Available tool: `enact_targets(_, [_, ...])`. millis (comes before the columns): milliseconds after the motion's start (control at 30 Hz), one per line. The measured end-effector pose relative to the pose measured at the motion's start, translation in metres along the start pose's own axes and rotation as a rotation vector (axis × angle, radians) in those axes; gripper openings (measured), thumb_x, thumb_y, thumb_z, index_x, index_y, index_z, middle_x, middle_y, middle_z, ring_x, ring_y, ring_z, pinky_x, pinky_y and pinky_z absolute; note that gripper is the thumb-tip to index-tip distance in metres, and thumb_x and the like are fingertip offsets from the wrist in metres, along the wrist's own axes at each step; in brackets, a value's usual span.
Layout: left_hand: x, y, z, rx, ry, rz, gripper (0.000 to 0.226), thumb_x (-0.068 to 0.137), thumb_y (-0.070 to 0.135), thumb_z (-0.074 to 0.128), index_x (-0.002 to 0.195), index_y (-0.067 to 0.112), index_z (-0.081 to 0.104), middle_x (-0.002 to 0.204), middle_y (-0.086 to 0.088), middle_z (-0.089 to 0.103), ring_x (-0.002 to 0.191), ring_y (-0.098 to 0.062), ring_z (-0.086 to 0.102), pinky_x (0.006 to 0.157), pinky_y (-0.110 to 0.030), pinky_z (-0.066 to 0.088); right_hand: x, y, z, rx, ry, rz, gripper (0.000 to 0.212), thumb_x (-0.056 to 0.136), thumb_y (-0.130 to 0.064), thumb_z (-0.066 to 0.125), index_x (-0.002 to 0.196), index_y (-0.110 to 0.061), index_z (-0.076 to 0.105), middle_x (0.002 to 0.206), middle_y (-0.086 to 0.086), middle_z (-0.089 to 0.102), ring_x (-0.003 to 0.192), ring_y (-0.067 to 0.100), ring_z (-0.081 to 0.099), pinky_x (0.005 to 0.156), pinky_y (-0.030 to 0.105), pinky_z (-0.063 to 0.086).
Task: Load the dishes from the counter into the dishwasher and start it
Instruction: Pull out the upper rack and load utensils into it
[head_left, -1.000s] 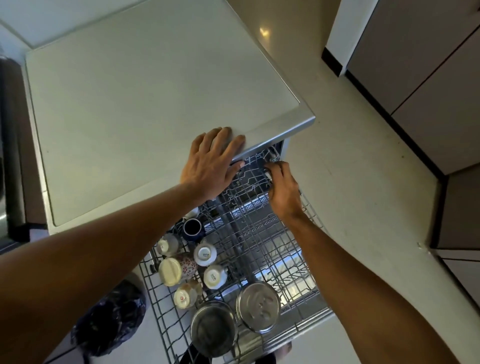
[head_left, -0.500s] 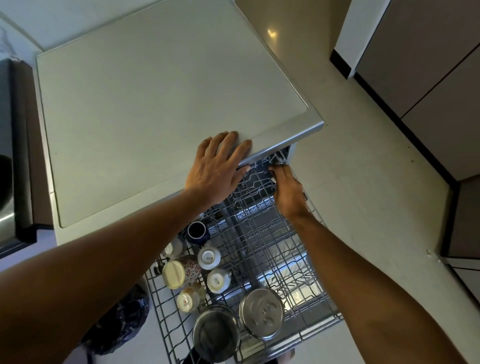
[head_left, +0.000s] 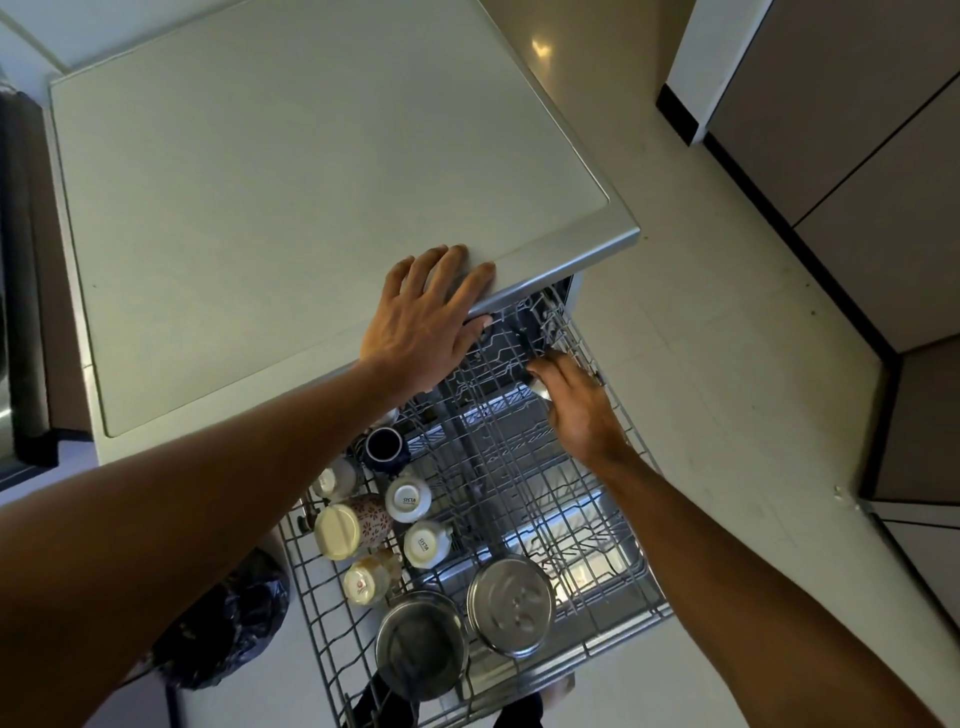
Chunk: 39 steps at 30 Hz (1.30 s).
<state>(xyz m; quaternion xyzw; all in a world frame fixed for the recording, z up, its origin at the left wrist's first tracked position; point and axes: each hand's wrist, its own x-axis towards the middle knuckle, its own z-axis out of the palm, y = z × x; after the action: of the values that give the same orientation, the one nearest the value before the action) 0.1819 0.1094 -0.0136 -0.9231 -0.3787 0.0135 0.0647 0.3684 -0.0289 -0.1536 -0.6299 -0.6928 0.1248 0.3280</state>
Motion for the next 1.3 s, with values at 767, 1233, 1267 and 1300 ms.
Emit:
enact_targets(767, [0.001,0.003,-0.002,-0.007,-0.034,-0.024,0.058,0.100,0.056,0.035,0.150,0.028,0.027,0.156,-0.011,0.031,0.142,-0.034,0.029,0.115,-0.052,0.027,0.091,0.039,0.057,-0.129,-0.360,0.458,0.028,0.105,-0.022,0.041,0.127,-0.023,0.059,0.123,0.009,0.066,0.106,0.031,0.066,0.086,0.047,0.056])
enact_targets(1233, [0.002,0.000,0.009,0.045,0.018,-0.002,0.059,0.101,0.053,0.036,0.151,0.024,0.027,0.154,-0.015,0.034,0.140,-0.036,0.033,0.114,-0.053,0.029,0.108,0.059,0.097,-0.268,-0.477,0.480,0.067,0.092,-0.007,0.060,0.151,-0.019,0.033,0.144,0.019,0.045,0.120,0.037,0.058,0.092,0.052,0.056])
enact_targets(1267, [0.002,0.000,0.009,0.045,0.019,-0.002,0.059,0.101,0.053,0.036,0.151,0.024,0.027,0.154,-0.015,0.034,0.140,-0.036,0.033,0.114,-0.053,0.029,0.106,0.059,0.096,-0.243,-0.459,0.488,0.069,0.090,-0.006,0.061,0.152,-0.020,0.032,0.145,0.018,0.045,0.120,0.037,0.059,0.091,0.051,0.056])
enact_targets(1300, [0.001,0.000,0.009,0.046,0.022,-0.003,0.059,0.101,0.053,0.037,0.151,0.024,0.028,0.154,-0.015,0.034,0.140,-0.037,0.033,0.113,-0.053,0.029,0.103,0.059,0.097,-0.220,-0.439,0.490,0.071,0.088,-0.006,0.062,0.151,-0.021,0.033,0.145,0.017,0.044,0.119,0.036,0.059,0.089,0.051,0.057])
